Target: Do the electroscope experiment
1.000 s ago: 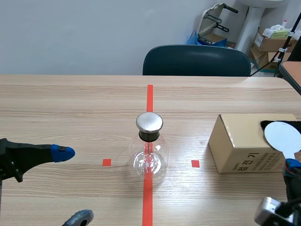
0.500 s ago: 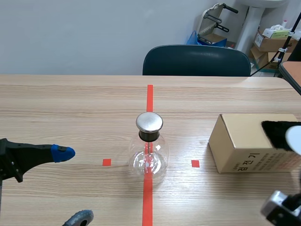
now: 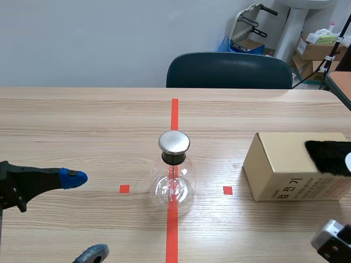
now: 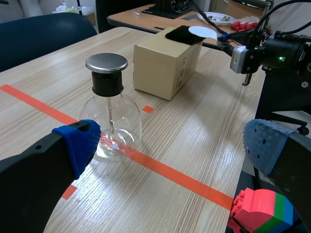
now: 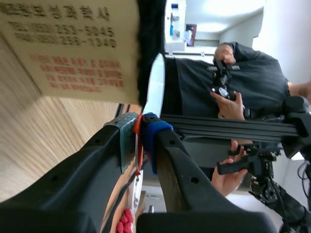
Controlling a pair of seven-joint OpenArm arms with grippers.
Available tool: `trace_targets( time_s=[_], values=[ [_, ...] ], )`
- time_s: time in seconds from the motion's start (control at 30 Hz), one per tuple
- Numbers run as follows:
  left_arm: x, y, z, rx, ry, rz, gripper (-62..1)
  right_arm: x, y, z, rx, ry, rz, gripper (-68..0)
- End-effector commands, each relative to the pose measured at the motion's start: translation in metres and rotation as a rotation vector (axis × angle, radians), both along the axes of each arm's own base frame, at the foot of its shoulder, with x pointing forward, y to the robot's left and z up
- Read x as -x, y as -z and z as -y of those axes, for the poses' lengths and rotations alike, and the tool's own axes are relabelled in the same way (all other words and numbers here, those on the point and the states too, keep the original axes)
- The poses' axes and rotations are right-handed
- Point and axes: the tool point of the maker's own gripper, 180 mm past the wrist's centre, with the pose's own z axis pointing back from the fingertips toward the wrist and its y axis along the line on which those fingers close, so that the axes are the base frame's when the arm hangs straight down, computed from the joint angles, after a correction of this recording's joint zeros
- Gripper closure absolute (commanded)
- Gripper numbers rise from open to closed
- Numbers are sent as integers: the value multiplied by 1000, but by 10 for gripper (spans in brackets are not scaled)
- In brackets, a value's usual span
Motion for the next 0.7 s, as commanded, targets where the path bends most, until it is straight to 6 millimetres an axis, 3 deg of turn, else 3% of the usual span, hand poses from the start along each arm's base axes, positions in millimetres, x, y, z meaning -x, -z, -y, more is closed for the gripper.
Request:
trace_targets(
  time_s=[0.0,0.1,0.27,0.47,0.67],
  values=[
    [3,-5,5,32,7,-2,-623,-4,-13,-18,32,-114,58,-8],
    [3,-4,5,26,7,-6,-623,-4,-12,-35,17,-185,56,-9],
    [3,-3,5,20,8,-8,-623,5,-9,2,21,38,43,-8],
    [3,-3,5,20,8,-8,-623,3,-8,-40,14,-195,37,-8],
    [3,-3,5,20,8,-8,-623,5,-10,6,25,58,46,-8]
  ],
)
